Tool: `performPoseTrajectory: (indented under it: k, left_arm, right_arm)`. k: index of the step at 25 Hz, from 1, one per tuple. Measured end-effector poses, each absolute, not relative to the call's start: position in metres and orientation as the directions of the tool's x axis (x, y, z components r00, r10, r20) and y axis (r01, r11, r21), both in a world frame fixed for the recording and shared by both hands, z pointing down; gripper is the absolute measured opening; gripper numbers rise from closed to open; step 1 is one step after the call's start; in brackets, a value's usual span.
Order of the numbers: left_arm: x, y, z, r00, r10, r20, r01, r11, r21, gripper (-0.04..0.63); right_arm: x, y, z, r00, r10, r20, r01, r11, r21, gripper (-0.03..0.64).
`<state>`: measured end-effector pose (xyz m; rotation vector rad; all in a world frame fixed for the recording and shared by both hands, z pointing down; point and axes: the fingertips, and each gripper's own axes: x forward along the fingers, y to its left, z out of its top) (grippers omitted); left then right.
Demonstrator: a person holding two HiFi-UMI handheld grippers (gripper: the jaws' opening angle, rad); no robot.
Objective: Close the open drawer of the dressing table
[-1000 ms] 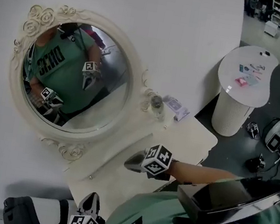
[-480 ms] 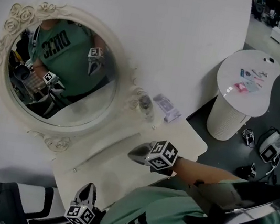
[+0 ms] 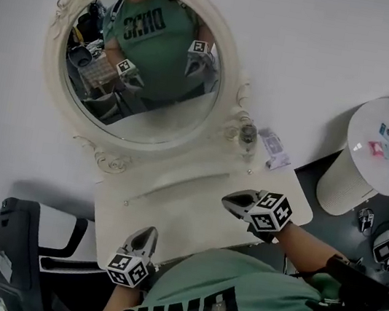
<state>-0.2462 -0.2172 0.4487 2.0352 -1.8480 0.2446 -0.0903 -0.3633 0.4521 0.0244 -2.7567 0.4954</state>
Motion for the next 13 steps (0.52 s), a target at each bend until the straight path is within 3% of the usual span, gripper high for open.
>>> performPoseTrajectory:
  k: [13]
  left_arm:
    - [-0.254,-0.204,0.448,0.127,-0.916,0.380,-0.984,-0.069,0.163,0.011]
  right_arm:
    - [-0.098,-0.347,0.447,-0.940,0.060,0.334,-0.056,0.943,-0.328,0.011]
